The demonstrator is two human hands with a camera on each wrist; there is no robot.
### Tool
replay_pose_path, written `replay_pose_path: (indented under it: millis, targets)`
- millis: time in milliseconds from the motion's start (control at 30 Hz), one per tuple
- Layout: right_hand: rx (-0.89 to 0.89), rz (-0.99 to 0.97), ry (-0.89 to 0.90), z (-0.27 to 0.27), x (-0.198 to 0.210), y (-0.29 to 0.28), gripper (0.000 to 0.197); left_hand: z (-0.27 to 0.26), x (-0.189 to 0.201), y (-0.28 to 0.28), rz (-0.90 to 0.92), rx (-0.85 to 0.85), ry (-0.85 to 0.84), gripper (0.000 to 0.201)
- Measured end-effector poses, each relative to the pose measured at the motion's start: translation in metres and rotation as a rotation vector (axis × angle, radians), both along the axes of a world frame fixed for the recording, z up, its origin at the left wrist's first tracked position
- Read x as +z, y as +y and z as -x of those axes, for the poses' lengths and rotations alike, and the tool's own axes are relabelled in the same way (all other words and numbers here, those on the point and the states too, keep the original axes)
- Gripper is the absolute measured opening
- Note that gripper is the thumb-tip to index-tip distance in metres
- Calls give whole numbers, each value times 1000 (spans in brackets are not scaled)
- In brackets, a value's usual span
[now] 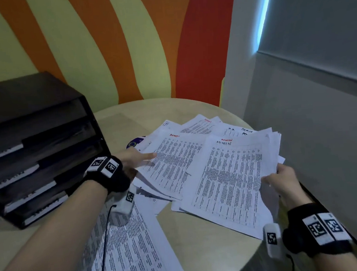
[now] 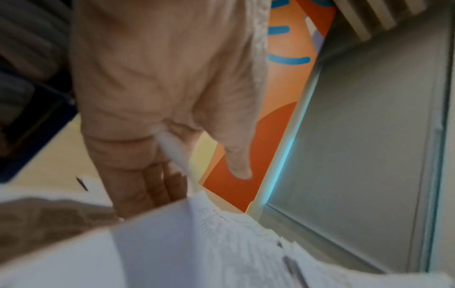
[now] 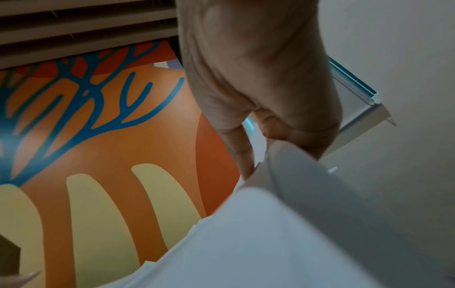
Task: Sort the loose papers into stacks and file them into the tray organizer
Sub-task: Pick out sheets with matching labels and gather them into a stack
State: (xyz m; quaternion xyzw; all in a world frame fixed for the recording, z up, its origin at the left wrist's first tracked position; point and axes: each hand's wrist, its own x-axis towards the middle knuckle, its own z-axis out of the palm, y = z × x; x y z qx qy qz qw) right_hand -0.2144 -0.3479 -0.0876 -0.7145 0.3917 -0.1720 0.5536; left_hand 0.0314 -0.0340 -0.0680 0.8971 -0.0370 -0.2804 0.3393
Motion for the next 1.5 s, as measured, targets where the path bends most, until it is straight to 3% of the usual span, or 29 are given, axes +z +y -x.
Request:
replay_pose_path:
  millis: [67, 100, 167, 267, 333, 400, 467, 567, 700, 867, 1067, 1167, 1333, 1500]
  targets:
    - [19, -47, -20, 0, 2, 2, 29, 5, 6, -11, 30, 85, -111, 78]
    - [33, -73, -22, 0, 3, 4, 28, 10, 10, -16, 26, 84, -121, 68]
    - [63, -114, -12, -1, 0, 7, 31, 16, 15, -20, -67, 32, -88, 43]
    - [116, -126, 24, -3, -7, 11, 37, 23, 10, -22, -160, -51, -90, 41]
    - [128, -105, 44, -6, -9, 13, 35, 21, 4, -21, -14, 7, -208, 23]
    - [127, -83, 51, -7, -10, 14, 32, 22, 10, -14, 226, 238, -366, 12]
    - [129, -75, 49, -8, -10, 14, 30, 16, 25, -4, 441, 447, -490, 12]
    - [125, -83, 17, -7, -9, 14, 29, 14, 59, 13, 652, 519, -538, 23]
    - [115, -113, -69, -8, -1, 16, 27, 25, 79, 18, 660, 366, -372, 30]
    - [154, -199, -283, -10, 24, 29, 30, 45, 46, -7, 445, 157, -106, 28]
    - [229, -200, -359, -9, 45, 45, 29, 69, 14, -37, 533, 89, -10, 41]
    - [277, -135, -378, -11, 47, 57, 22, 82, 12, -46, 520, 33, -45, 32]
    - [333, 175, -363, -13, 50, 67, 39, 101, 27, -52, 653, -23, -223, 26]
    - [254, 256, -630, -22, 91, 70, 34, 85, 74, -54, 807, -30, -437, 32]
